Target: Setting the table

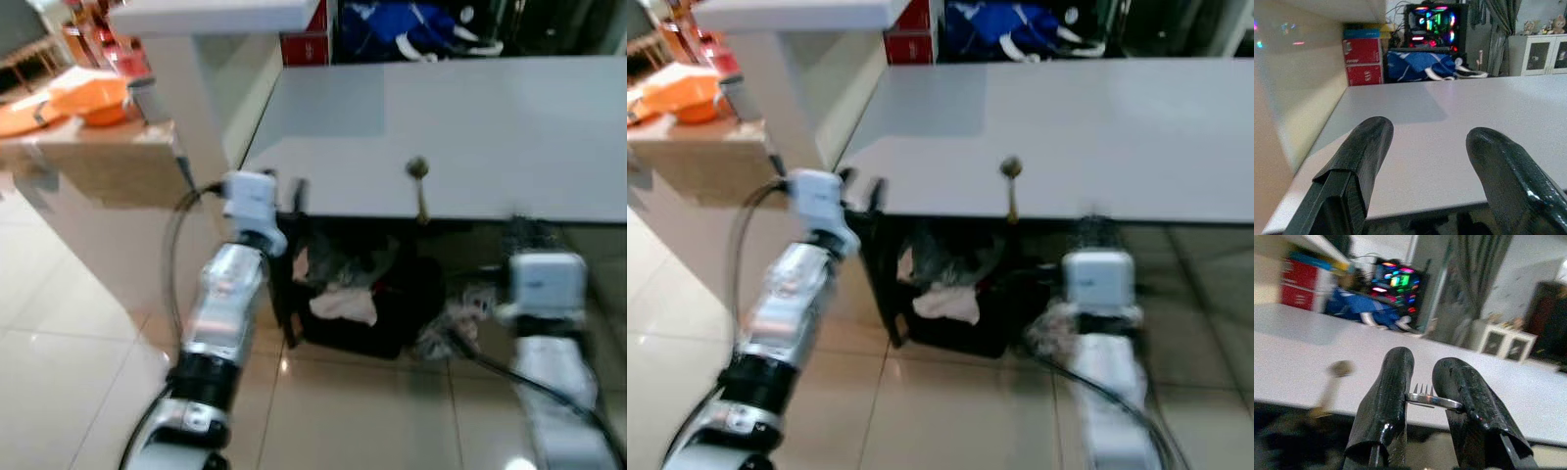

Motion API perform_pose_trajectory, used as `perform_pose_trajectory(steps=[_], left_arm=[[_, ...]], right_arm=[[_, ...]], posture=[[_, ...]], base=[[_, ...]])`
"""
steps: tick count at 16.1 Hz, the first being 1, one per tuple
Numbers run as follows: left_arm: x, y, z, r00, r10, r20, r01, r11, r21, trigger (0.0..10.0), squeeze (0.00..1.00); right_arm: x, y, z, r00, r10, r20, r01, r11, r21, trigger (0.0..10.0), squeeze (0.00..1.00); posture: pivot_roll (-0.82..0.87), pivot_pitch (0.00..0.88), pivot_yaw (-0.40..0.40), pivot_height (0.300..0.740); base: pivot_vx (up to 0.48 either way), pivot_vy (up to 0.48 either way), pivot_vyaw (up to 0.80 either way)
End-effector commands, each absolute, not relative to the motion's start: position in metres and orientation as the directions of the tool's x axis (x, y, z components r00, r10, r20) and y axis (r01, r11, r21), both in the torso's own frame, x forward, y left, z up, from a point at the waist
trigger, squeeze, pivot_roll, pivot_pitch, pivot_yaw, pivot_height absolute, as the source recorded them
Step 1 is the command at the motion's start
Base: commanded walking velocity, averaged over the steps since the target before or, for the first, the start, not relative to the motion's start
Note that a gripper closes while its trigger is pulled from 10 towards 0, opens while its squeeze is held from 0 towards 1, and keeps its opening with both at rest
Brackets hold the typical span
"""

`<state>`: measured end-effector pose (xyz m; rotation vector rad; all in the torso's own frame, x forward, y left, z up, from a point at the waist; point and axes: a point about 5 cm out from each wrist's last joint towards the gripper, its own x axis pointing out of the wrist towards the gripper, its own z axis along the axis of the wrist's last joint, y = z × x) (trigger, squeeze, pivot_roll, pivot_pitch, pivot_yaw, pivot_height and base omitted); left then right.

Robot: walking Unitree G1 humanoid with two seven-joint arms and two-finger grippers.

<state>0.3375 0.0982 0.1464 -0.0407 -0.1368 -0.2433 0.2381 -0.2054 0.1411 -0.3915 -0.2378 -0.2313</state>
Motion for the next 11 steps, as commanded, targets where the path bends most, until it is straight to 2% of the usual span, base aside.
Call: perform_pose_trajectory(steps=[1, 2, 4, 6, 9, 11], left_arm=[[0.34, 0.117, 0.144, 0.979, -0.168, 0.113, 0.171, 0.985, -0.016, 10.0, 0.0], [0.34, 0.12, 0.142, 0.982, -0.158, 0.1, 0.16, 0.987, -0.019, 10.0, 0.0], [0.325, 0.152, 0.123, 0.991, -0.133, 0.03, 0.133, 0.991, 0.016, 10.0, 0.0], [0.307, 0.175, 0.109, 0.994, -0.106, -0.036, 0.107, 0.994, 0.03, 10.0, 0.0], [0.301, 0.168, 0.111, 0.991, -0.13, -0.023, 0.13, 0.991, 0.023, 10.0, 0.0], [0.302, 0.15, 0.117, 0.981, -0.196, 0.005, 0.196, 0.981, -0.009, 10.0, 0.0]], right_arm=[[0.241, -0.197, 0.147, 0.944, -0.139, 0.3, 0.239, 0.913, -0.329, 0.0, 0.0], [0.241, -0.199, 0.147, 0.943, -0.142, 0.3, 0.241, 0.914, -0.327, 0.0, 0.0], [0.231, -0.211, 0.14, 0.946, -0.188, 0.265, 0.258, 0.93, -0.261, 0.0, 0.0], [0.214, -0.217, 0.133, 0.952, -0.199, 0.231, 0.259, 0.928, -0.268, 0.0, 0.0], [0.206, -0.218, 0.128, 0.956, -0.192, 0.222, 0.256, 0.916, -0.309, 0.0, 0.0], [0.217, -0.212, 0.139, 0.946, -0.177, 0.273, 0.26, 0.916, -0.306, 0.0, 0.0]], posture=[[-0.06, 0.0, 0.092, 0.74], [-0.06, 0.0, 0.091, 0.74], [-0.06, 0.0, 0.097, 0.74], [-0.05, 0.0, 0.093, 0.74], [-0.05, 0.0, 0.085, 0.74], [-0.06, 0.0, 0.094, 0.74]], base=[[0.262, -0.401, 0.0], [0.262, -0.398, 0.0], [0.262, -0.398, 0.0], [0.261, -0.399, 0.0], [0.259, -0.401, 0.0], [0.259, -0.401, 0.0]])
